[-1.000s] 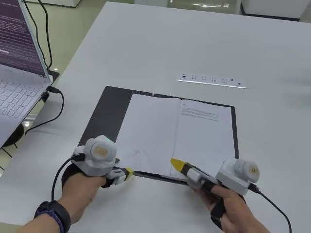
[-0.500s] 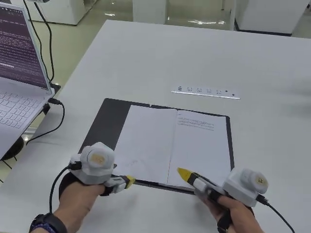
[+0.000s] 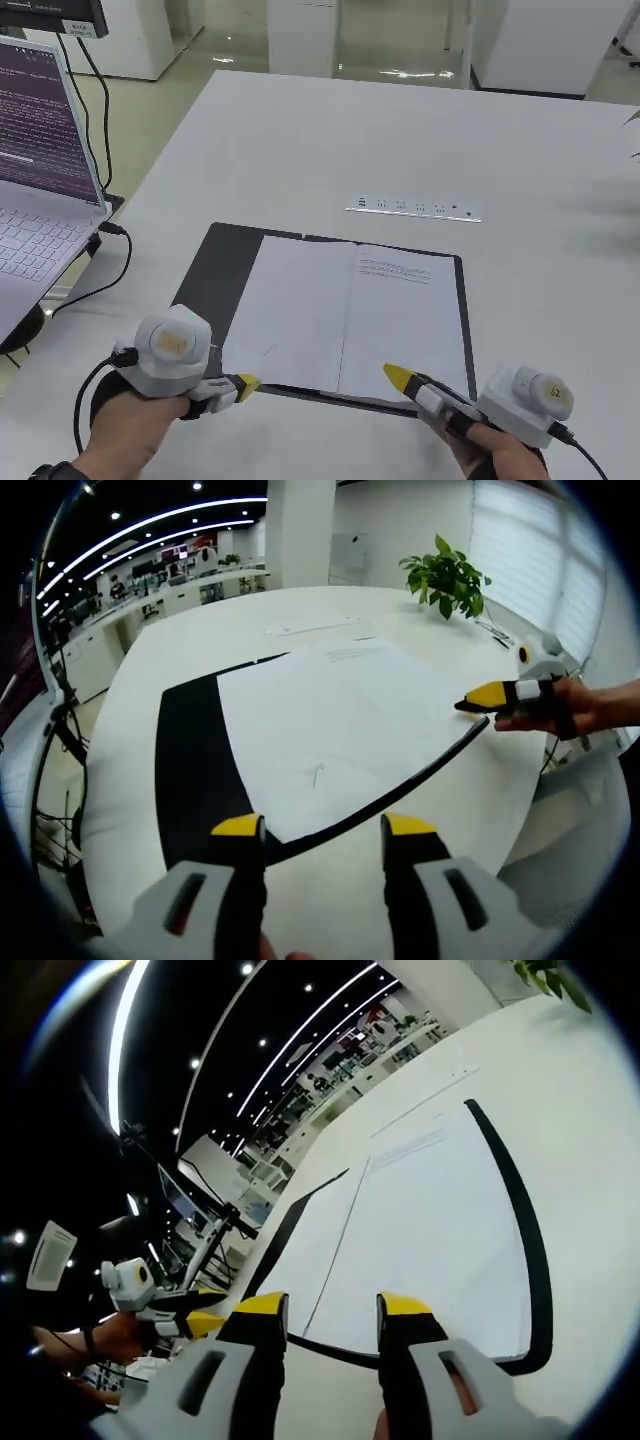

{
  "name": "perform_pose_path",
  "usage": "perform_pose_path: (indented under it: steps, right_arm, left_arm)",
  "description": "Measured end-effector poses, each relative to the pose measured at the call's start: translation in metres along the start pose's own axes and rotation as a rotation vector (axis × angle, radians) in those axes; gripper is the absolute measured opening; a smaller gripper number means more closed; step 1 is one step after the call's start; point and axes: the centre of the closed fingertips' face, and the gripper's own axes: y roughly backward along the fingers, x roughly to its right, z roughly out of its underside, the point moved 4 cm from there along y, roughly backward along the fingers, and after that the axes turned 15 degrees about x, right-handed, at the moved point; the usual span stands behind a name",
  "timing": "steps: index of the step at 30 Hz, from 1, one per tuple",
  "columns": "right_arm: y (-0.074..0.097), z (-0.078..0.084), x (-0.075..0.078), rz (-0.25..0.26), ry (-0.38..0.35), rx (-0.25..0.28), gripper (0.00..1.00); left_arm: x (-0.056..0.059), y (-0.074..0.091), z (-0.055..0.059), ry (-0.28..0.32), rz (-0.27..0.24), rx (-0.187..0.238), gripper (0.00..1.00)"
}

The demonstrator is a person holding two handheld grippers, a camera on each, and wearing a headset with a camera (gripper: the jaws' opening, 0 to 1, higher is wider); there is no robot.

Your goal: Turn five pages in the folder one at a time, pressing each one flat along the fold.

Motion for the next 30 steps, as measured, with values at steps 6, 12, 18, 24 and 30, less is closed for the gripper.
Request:
perform_pose_path:
  steps: [6,12,18,24,30]
  right_arm:
    - [0.016,-0.013,-0.002,-0.015,0.103,-0.007,0.38]
    - [0.033,-0.021,-0.002,-0.018,0.185,-0.011,0.42]
    - [0.05,-0.031,-0.011,-0.034,0.245,0.012,0.45]
    - [0.067,-0.03,-0.018,-0.021,0.291,0.022,0.47]
    - [0.076,-0.019,-0.025,-0.027,0.329,-0.023,0.54]
  left_arm:
    - [-0.001,0.01,-0.009,-0.013,-0.005,0.032,0.47]
    - [0.003,0.021,-0.012,-0.027,-0.005,0.052,0.49]
    - [0.008,0.037,-0.014,-0.037,-0.007,0.078,0.51]
    - [0.01,0.051,-0.011,-0.025,-0.02,0.089,0.55]
    - [0.013,0.061,-0.011,0.009,-0.048,0.11,0.59]
